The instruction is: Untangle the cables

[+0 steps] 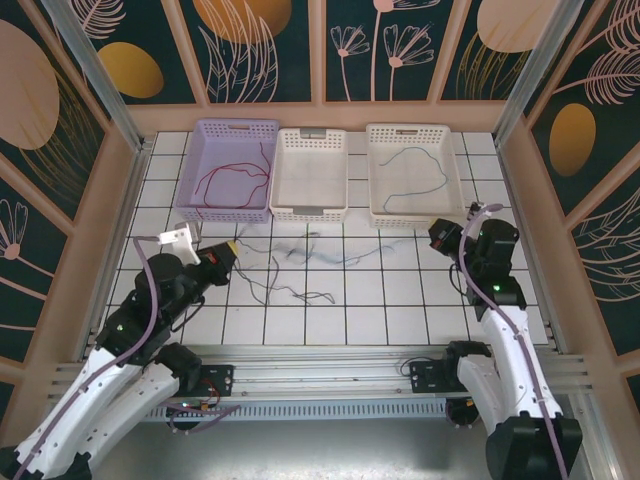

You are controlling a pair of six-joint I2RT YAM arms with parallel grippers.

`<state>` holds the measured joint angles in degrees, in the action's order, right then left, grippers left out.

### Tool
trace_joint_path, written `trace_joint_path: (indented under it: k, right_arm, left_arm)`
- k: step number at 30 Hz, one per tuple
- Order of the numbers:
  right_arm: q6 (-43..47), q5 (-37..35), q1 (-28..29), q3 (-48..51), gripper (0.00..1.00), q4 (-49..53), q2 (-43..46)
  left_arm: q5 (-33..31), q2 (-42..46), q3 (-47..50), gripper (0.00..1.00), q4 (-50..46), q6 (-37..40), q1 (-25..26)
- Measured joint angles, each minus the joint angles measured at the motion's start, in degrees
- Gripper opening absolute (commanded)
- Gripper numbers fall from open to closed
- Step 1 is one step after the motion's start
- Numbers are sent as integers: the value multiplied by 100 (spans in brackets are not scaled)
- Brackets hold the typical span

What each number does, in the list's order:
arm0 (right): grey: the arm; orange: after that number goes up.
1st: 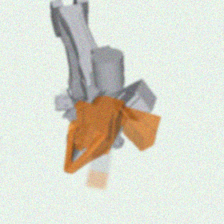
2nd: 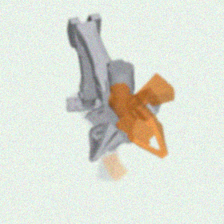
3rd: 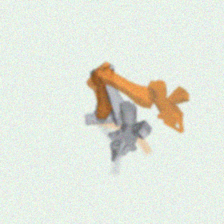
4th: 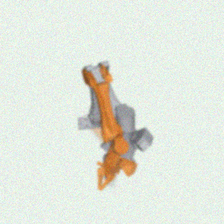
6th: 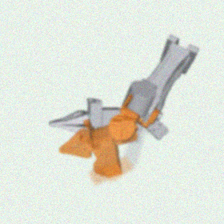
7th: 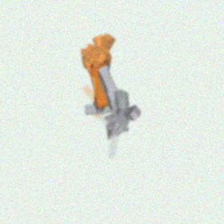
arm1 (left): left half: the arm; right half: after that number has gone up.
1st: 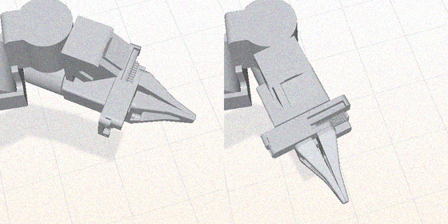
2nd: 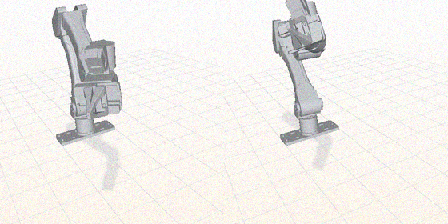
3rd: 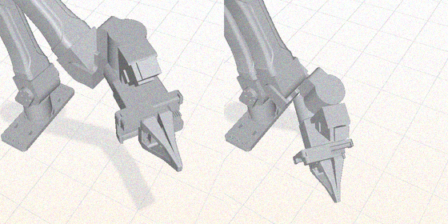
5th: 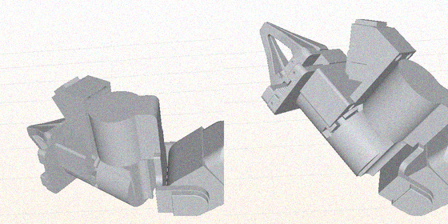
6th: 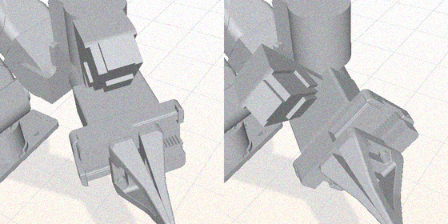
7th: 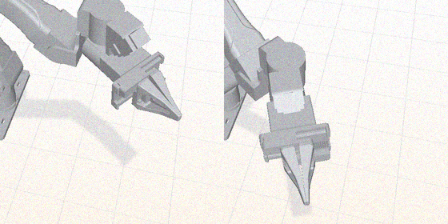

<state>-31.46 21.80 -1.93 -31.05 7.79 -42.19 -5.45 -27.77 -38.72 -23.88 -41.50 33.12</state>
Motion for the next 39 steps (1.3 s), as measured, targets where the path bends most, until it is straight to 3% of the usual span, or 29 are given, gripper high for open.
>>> trace_joint_path:
  k: [6,10,14,16,19,23,28,39]
  right_arm:
    - [-46,-632,-551,61,0,415,448]
    - [-59,20,-387,199,3,48,503]
    - [151,348,970,186,45,-350,186]
    - [339,319,1836,155,55,-474,-59]
    - [540,297,2798,144,62,-831,-490]
    - [568,251,3530,179,65,-1646,-1106]
    - [566,260,4050,280,67,-2826,-1784]
    - [577,310,4636,280,68,-4291,-3029]
  left_arm:
    - [-723,-37,-629,0,-616,365,-2]
    - [-415,-146,-560,0,-516,420,-2]
    - [422,-442,-162,0,26,382,-2]
    - [859,-632,-92,0,273,350,-2]
    - [1532,-918,-98,0,848,219,-2]
    - [2267,-1086,-192,0,1537,9,0]
    - [2938,-970,-334,0,2422,-328,0]
    - [3536,-885,-341,0,3445,-813,0]
